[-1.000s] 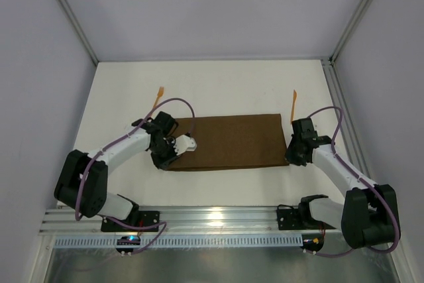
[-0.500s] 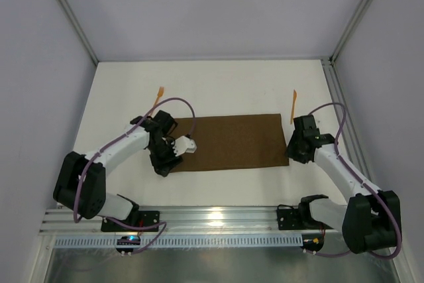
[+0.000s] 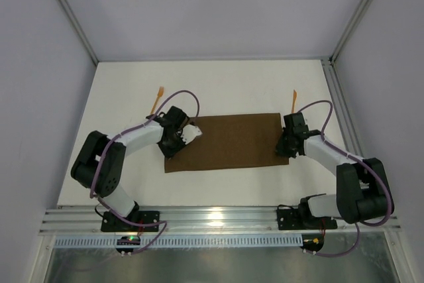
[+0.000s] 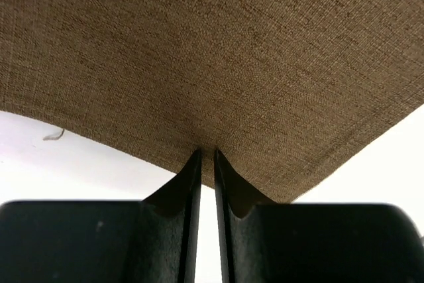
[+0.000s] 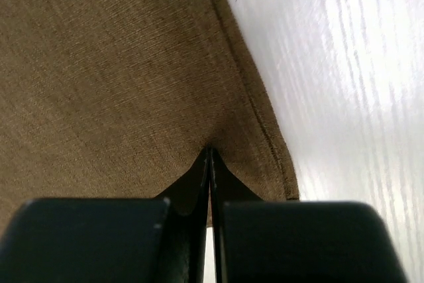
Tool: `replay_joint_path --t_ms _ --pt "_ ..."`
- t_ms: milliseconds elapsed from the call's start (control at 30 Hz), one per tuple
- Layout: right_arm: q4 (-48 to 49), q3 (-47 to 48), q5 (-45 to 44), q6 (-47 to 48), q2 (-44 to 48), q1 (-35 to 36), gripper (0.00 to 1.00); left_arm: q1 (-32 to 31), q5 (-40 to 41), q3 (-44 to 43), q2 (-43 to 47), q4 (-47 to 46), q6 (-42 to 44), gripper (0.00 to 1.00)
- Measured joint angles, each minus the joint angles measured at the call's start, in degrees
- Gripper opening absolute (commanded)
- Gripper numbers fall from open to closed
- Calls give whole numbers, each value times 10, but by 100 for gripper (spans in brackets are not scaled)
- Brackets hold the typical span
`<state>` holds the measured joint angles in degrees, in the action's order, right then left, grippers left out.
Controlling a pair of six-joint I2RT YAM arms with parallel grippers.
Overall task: Fold the napkin into a case and place the utensils inside
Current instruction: Smooth out the rectangle-folded napkin at the center of the board.
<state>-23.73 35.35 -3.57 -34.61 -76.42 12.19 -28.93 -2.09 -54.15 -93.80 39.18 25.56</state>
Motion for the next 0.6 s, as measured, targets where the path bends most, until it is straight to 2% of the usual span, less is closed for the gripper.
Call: replay_joint_path --t_ms 100,233,300,367,467,600 --pt "17 1 12 -4 -4 -17 3 -1 -1 2 3 -5 1 16" --pt "0 31 9 1 -9 -15 3 0 -29 -12 27 10 -7 25" --pt "-7 77 3 2 -10 -5 3 0 -37 -42 46 7 -22 24" --pt "6 131 -3 2 -22 15 3 3 -38 -88 53 -6 -44 16" --pt "68 216 15 -7 -76 58 3 16 -38 -159 25 -38 -79 13" --pt "158 283 63 -40 -198 96 3 34 -24 -242 -82 -73 -115 14"
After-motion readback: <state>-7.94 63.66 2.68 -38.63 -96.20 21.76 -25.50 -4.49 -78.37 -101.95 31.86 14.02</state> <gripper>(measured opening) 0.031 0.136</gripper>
